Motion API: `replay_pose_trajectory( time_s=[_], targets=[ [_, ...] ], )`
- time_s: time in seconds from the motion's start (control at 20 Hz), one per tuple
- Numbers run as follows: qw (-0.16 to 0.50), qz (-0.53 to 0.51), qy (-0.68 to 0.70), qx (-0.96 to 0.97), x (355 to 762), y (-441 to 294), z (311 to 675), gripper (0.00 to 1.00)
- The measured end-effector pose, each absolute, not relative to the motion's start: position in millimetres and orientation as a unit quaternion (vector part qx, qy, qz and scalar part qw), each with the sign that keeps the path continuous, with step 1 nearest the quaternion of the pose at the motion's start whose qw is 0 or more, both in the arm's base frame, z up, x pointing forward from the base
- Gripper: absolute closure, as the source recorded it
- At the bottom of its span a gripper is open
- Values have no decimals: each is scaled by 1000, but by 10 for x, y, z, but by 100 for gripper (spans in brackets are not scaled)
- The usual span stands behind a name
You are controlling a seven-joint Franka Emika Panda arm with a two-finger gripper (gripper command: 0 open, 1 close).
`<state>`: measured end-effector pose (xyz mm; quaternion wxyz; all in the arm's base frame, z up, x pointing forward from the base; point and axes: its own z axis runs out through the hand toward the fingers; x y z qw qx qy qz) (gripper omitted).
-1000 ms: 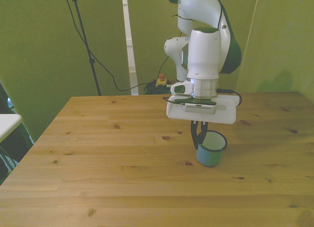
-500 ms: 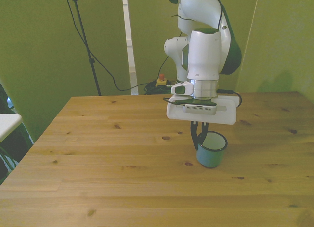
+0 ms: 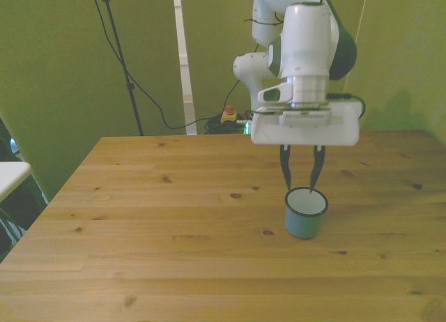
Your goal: Flip the mug upright
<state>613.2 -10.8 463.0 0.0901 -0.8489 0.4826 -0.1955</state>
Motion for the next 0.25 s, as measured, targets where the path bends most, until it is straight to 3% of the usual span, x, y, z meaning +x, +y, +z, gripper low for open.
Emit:
replay_pose_trajectory(
  time_s=[0.25],
  targets=[
    [97, -194, 456, -863, 5788, 305, 5150, 0]
  ],
)
